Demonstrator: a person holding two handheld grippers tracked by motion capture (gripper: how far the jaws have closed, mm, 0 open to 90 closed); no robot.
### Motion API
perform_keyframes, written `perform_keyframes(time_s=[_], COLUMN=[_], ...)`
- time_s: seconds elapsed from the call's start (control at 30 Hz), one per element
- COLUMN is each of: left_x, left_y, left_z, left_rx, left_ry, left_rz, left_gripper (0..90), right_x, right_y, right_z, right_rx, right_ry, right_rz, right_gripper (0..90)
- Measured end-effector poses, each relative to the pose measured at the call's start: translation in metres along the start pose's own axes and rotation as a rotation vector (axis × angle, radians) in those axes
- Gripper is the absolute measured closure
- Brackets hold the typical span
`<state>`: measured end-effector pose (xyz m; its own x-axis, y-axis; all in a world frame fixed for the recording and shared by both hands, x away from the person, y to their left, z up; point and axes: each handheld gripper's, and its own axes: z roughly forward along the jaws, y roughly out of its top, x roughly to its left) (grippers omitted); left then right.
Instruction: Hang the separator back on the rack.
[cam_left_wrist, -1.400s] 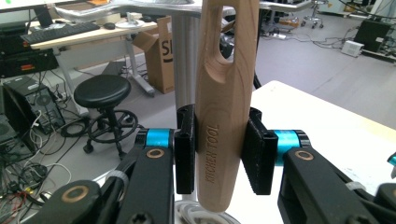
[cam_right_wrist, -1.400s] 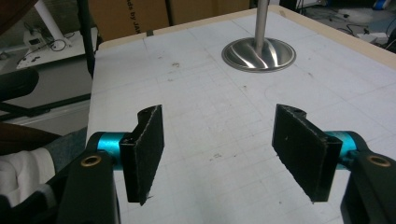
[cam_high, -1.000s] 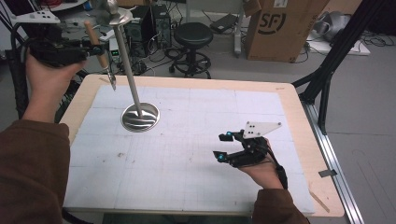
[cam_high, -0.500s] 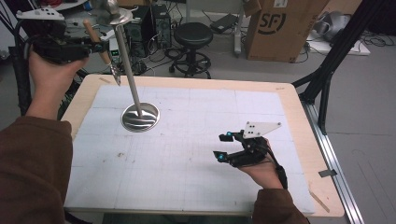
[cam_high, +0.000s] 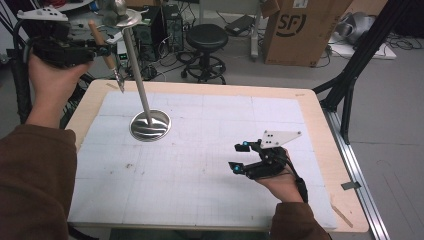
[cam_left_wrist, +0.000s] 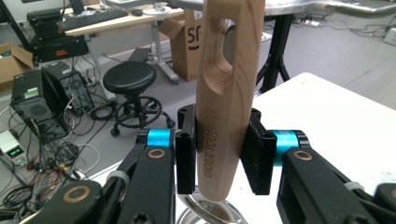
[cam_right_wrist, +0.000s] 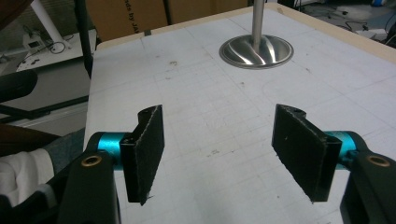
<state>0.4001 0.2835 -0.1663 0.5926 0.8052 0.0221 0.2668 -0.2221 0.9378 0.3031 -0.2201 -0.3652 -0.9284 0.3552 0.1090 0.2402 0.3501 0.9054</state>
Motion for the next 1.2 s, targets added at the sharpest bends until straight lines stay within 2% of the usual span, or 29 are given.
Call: perform_keyframes(time_s=[0.3,0.47,0.63,0.87,1.07,1.13,1.2], left_x=[-0.0001,-0.0006,-0.0025,0.0002,0.0032,0.0021,0.0013], left_y=[0.0044,0.0050,0.0048,0.0034,0.0028,0.0023,0.0023], left_z=[0.0038,0.0024,0.0053,0.0043,0.0008,0.0029,0.0041], left_rx=[0.008,0.004,0.020,0.035,0.033,0.048,0.041], left_ry=[0.025,0.025,0.028,0.079,0.070,0.076,0.066], left_rz=[-0.011,-0.016,-0.011,-0.017,-0.030,-0.017,-0.022], left_gripper=[69.8,69.8,69.8,70.0,70.1,70.1,70.1], right_x=[-0.0008,-0.0014,-0.0007,-0.0009,-0.0013,-0.0012,-0.0011], right_y=[-0.0005,-0.0011,-0.0014,-0.0017,-0.0021,-0.0020,-0.0019], right_z=[0.0004,-0.0014,-0.0004,-0.0012,-0.0007,-0.0007,-0.0009], right_rx=[0.000,-0.003,0.003,0.002,0.003,0.002,0.001], right_ry=[0.000,0.001,0.003,-0.001,-0.002,0.000,0.001], right_rz=[-0.001,0.001,0.007,0.008,0.010,0.007,0.006], right_gripper=[33.6,33.7,33.6,33.6,33.6,33.6,33.6])
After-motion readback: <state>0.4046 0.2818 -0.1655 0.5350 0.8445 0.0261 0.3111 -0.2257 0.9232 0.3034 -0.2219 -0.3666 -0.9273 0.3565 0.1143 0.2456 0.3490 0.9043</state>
